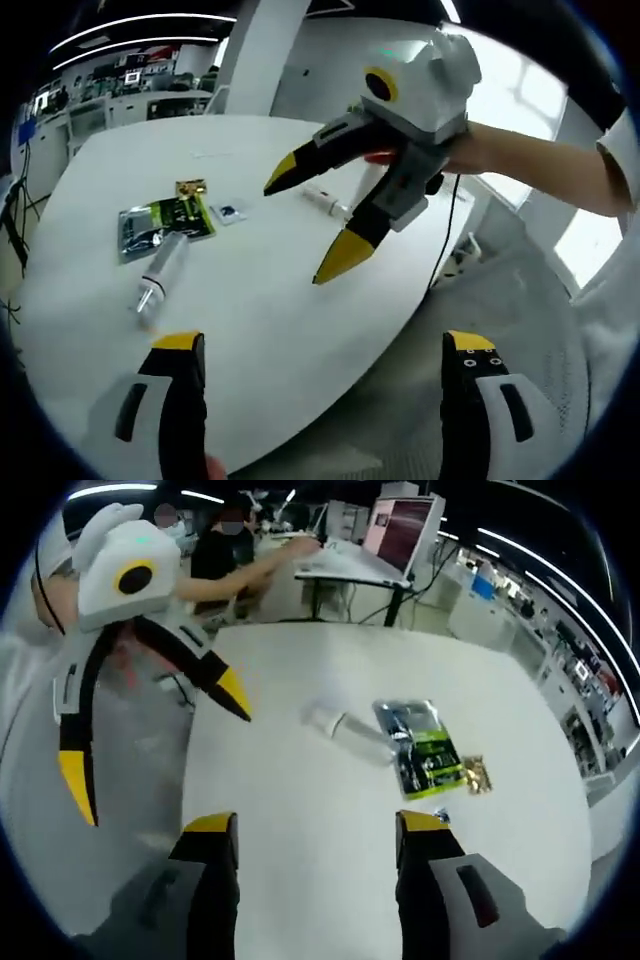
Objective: Arrange the skincare products in the storage area until every visible bottle or jar stands upright without overlapping.
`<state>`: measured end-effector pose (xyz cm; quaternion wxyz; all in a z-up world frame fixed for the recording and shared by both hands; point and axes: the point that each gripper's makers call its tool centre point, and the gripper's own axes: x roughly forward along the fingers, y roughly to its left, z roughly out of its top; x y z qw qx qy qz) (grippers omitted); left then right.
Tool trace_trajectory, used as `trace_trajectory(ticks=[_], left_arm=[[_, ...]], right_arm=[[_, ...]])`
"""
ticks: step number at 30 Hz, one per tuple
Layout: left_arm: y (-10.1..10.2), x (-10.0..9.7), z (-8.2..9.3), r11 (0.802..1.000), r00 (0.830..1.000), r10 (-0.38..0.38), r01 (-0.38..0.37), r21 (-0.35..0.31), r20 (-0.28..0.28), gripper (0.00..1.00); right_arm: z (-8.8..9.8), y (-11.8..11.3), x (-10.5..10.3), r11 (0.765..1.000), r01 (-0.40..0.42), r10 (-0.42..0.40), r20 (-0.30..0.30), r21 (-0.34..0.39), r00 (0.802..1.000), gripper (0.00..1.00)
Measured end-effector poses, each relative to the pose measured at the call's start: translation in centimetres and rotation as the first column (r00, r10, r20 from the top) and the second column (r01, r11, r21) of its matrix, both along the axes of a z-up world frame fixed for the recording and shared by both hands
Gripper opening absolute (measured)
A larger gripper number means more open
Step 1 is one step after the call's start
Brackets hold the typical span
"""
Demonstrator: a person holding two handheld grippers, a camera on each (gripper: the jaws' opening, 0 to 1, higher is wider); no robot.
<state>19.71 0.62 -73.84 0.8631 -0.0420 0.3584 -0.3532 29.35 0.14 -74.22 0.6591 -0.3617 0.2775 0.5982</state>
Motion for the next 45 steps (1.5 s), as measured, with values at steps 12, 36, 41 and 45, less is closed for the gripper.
trace_trajectory(ticks=[12, 36, 41, 45], left_arm=[[0.3, 0.2, -0.4, 1.000, 1.000, 0.014, -0.014, -0.013, -0.016, 0.90], [0.1, -0.2, -1.1, 1.000, 0.998, 0.003, -0.003, -0.009, -0.059, 0.90], [-0.1, -0.4, -1.2, 1.000, 0.998, -0.009, 0.009, -0.001, -0.067, 0.91], [0.0, -0.4, -1.3, 1.000, 0.997, -0.006, 0.005, -0.003, -0.073, 0.91]], right_arm=[[-2.1, 4.4, 1.7, 0.986, -0.149, 0.150, 0.013, -0.072, 0.989, 0.58], [-7.0, 9.3, 4.9, 0.952, -0.248, 0.265, 0.079, -0.177, 0.961, 0.41], [-8.1, 10.1, 5.3, 0.928, -0.298, 0.327, 0.105, -0.222, 0.939, 0.39], [-8.3, 10.4, 5.6, 0.912, -0.324, 0.364, 0.131, -0.251, 0.922, 0.32]])
